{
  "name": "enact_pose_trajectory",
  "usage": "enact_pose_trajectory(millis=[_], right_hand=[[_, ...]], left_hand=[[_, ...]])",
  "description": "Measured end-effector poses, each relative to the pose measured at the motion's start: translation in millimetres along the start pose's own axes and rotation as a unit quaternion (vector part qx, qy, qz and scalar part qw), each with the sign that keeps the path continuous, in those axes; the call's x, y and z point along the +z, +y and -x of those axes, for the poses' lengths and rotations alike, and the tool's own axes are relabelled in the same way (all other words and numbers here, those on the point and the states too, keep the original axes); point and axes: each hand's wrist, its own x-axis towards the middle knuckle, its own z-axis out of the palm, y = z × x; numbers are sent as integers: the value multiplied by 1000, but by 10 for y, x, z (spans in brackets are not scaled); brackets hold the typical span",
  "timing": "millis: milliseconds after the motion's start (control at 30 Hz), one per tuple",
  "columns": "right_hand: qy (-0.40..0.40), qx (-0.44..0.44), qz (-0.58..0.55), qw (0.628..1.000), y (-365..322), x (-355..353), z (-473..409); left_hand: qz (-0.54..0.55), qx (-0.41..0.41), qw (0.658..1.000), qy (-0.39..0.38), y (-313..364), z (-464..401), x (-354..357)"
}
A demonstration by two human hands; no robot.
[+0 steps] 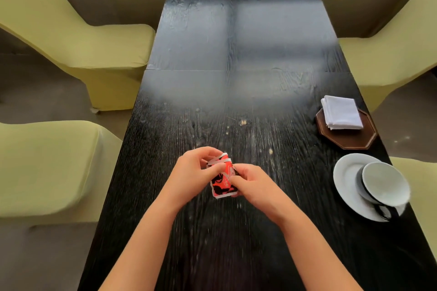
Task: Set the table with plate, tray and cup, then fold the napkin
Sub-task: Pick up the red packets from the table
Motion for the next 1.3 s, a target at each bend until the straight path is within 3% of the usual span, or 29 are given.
enact_pose_trajectory(millis=[233, 433, 733, 1067, 1300], right_hand=[[167, -40, -131, 976, -107, -165, 476], [283, -63, -173, 941, -175, -375, 876], [250, -88, -166, 950, -73, -1114, 1256], [208, -100, -148, 962, 247, -2241, 1854], [237, -66, -129, 961, 439, -2642, 1771]], left_hand=[[194, -52, 973, 117, 308, 240, 204], [278, -65, 953, 102, 723, 437, 505], [256, -69, 963, 44, 1171, 626, 937], [250, -70, 947, 189, 1925, 724, 2189], [249, -77, 951, 166, 2127, 570, 2487]])
